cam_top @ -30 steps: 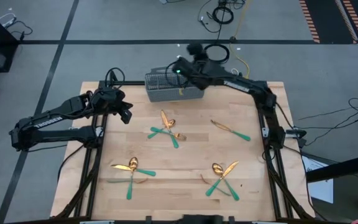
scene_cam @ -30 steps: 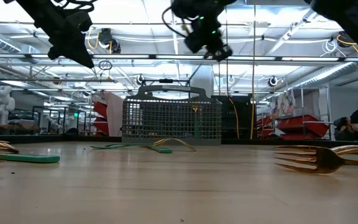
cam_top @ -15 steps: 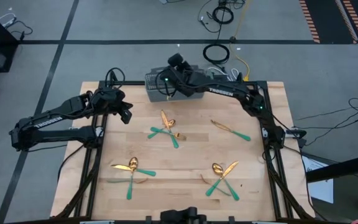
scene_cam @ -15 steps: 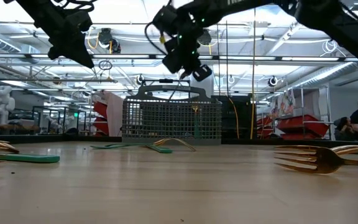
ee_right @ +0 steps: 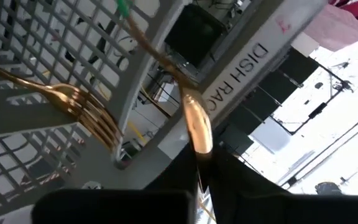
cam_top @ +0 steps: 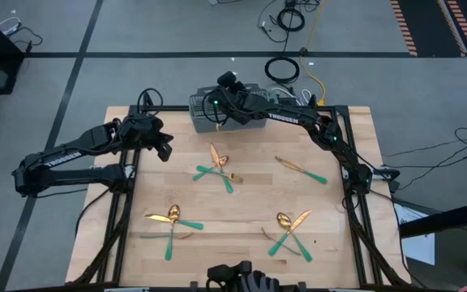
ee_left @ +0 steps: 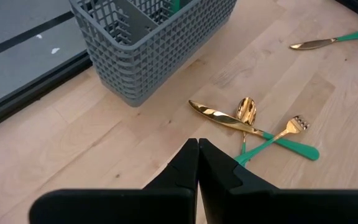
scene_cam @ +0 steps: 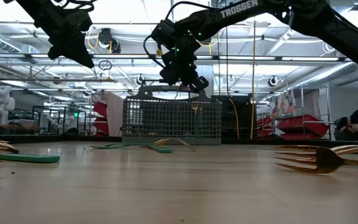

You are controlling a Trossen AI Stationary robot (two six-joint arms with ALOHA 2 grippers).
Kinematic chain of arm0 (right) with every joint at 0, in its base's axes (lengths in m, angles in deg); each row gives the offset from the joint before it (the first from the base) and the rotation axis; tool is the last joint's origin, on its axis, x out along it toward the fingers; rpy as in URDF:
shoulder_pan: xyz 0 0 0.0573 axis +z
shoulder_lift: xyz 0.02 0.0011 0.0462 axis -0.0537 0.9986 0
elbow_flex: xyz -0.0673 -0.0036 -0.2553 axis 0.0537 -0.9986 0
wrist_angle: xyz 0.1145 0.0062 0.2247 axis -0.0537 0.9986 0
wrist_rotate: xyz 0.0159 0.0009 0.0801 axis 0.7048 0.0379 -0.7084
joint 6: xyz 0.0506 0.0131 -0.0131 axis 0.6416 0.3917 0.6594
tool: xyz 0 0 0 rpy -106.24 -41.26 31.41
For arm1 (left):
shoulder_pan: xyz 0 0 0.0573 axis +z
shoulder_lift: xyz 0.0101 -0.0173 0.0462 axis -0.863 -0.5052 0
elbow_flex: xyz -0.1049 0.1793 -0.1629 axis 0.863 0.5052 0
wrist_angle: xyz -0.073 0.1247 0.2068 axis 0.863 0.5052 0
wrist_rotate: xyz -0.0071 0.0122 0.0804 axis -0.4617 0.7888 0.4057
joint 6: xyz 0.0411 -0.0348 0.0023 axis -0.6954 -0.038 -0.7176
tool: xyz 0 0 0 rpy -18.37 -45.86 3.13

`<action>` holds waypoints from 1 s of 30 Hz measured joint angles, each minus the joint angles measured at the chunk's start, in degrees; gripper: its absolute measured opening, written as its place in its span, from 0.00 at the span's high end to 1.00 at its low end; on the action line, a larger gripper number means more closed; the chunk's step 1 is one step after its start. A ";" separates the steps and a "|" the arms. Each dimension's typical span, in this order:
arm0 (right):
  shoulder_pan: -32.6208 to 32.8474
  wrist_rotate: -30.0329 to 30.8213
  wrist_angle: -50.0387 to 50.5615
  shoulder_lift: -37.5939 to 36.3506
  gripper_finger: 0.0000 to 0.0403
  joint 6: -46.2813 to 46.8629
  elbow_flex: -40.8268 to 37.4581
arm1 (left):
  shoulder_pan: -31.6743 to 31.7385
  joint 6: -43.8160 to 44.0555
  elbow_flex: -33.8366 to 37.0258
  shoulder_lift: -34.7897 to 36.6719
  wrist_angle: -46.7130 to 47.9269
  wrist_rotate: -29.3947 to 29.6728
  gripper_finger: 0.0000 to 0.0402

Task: Sort silverware
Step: Put the green spoon into the gray bin, then put the green knife into the gray bin

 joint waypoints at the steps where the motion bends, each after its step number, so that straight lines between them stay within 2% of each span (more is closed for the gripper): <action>1: 0.00 -0.15 0.01 0.00 0.91 0.11 0.00 | -0.01 0.00 0.00 0.00 0.01 0.00 0.97; 7: 0.30 -0.19 0.01 -0.02 0.75 1.78 0.00 | -0.01 -0.02 0.00 0.00 -0.01 0.00 0.97; 14: 2.03 5.63 -0.18 -3.55 0.66 7.47 0.22 | 0.01 -0.05 -0.02 0.00 -0.01 0.00 0.97; 17: 3.34 6.12 1.22 -8.75 0.66 15.74 0.79 | -0.01 -0.08 -0.02 -0.01 0.01 0.00 0.97; 19: 4.49 5.88 6.58 -13.47 0.66 26.52 0.90 | -0.01 -0.07 -0.02 0.00 -0.01 0.00 0.97; 20: 5.15 4.54 11.53 -15.85 0.66 33.76 0.93 | -0.08 -0.07 -0.02 0.00 0.01 -0.09 0.97; 22: 5.93 -2.26 24.45 -21.12 0.65 51.70 0.94 | -0.23 -0.07 -0.02 -0.02 0.01 -0.37 0.97; 24: 6.08 -14.35 38.44 -25.57 0.65 71.19 1.03 | -0.24 -0.11 -0.02 -0.02 0.01 -0.83 0.97; 26: 5.17 -25.33 51.32 -28.35 0.65 85.96 0.63 | -0.23 -0.29 -0.02 -0.02 -0.01 -0.90 0.97; 27: 4.71 -28.45 52.66 -29.44 0.65 89.79 -0.64 | -0.23 -0.55 -0.02 -0.02 -0.01 -0.90 0.97; 30: 4.93 -38.40 48.23 -35.87 0.65 92.83 -9.77 | -0.24 -1.87 -0.02 -0.02 -0.26 -0.90 0.97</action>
